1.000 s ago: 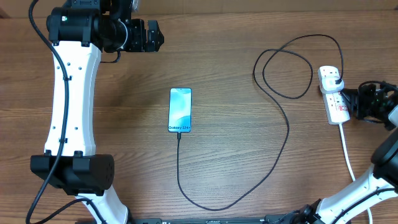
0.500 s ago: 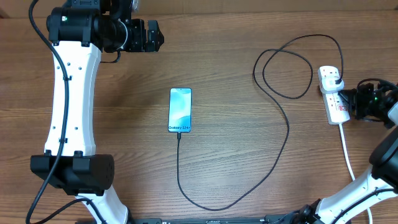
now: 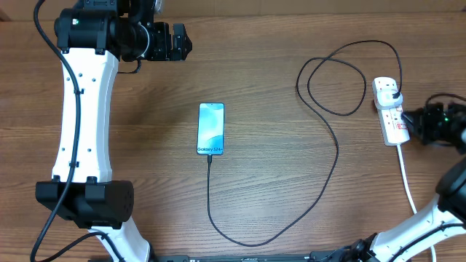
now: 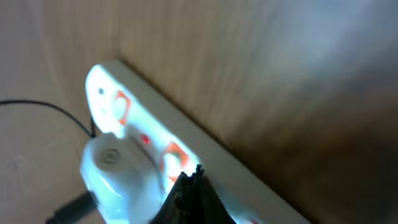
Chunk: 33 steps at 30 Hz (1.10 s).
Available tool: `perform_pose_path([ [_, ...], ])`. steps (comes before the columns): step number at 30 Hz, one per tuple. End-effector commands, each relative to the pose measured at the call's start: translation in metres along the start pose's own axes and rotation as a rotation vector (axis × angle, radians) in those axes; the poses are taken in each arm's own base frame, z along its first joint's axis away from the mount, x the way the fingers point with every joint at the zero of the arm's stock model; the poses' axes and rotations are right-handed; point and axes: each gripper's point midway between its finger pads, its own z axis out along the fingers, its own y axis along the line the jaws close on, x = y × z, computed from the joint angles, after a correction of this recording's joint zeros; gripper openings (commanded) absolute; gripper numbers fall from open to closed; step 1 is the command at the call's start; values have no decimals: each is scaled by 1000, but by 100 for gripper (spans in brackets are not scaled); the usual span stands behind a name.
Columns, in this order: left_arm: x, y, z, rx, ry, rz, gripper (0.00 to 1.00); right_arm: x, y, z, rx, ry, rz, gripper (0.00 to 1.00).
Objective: Plug charger to phone and switch on socket
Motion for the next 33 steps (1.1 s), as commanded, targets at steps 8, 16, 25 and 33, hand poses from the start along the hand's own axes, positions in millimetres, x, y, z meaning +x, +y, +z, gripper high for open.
perform_pose_path([
  [8, 1, -3, 4, 10, 12, 5, 100, -3, 88, -121, -80, -237, -259, 4],
  [16, 1, -3, 4, 10, 12, 5, 100, 88, 147, -153, -135, -168, -611, 5],
  [25, 1, -3, 4, 10, 12, 5, 100, 210, 167, -177, -71, -73, -860, 11],
  [33, 1, -3, 4, 10, 12, 5, 100, 265, 155, -232, -102, -124, -879, 100],
])
